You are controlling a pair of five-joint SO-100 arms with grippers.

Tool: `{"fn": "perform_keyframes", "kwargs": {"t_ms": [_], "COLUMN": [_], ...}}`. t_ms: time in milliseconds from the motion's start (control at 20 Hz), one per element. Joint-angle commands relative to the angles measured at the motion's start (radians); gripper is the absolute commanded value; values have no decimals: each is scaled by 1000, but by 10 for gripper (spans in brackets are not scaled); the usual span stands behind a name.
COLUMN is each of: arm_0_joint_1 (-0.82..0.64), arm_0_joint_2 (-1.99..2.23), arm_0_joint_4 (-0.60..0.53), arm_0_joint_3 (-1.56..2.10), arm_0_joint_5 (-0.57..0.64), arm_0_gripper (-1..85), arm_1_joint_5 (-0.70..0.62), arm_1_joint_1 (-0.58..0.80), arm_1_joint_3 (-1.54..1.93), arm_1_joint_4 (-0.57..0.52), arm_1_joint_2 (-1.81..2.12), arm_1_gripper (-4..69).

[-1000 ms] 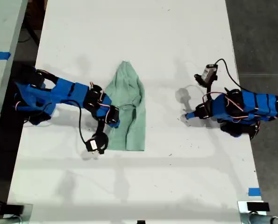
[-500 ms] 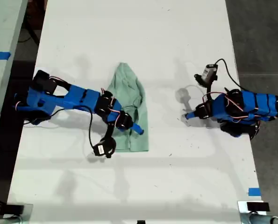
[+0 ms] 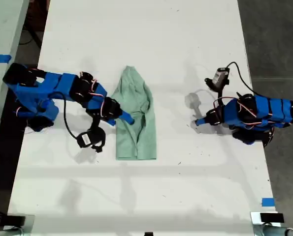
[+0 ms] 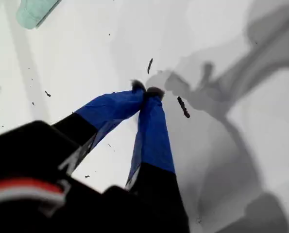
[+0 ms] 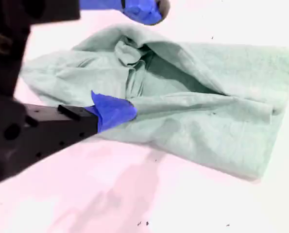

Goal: Fold t shirt

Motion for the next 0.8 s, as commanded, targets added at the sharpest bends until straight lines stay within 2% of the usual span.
{"fn": "perform_keyframes", "kwargs": {"t_ms": [0,50,150,200,250,300,350,450,650,750], "arm_0_joint_1": [-46,-72,-98,-100,-95,-78,-31,11,-26,-54], "arm_0_joint_2": [403,552,923,1141,1379,1674,1789,1710,1779,1779], "arm_0_joint_4": [-67,-160,-449,-543,-555,-506,-449,-472,-451,-449], "arm_0_joint_3": [413,641,1132,1342,1525,1690,1770,1778,1778,1778], "arm_0_joint_5": [-64,-67,-51,-51,-60,-63,-114,-124,-35,135], "arm_0_gripper": [90,67,17,-2,-2,-2,-2,-2,62,126], "arm_1_joint_5": [3,3,5,5,5,5,6,9,11,9], "arm_1_joint_1": [-2,-2,-2,-2,-2,0,2,3,0,2], "arm_1_joint_3": [55,55,55,55,55,55,55,55,55,55], "arm_1_joint_4": [2,2,2,2,2,2,2,2,2,2], "arm_1_joint_2": [12,12,12,12,12,12,12,12,12,12], "arm_1_gripper": [11,11,11,11,11,11,12,12,12,12]}}
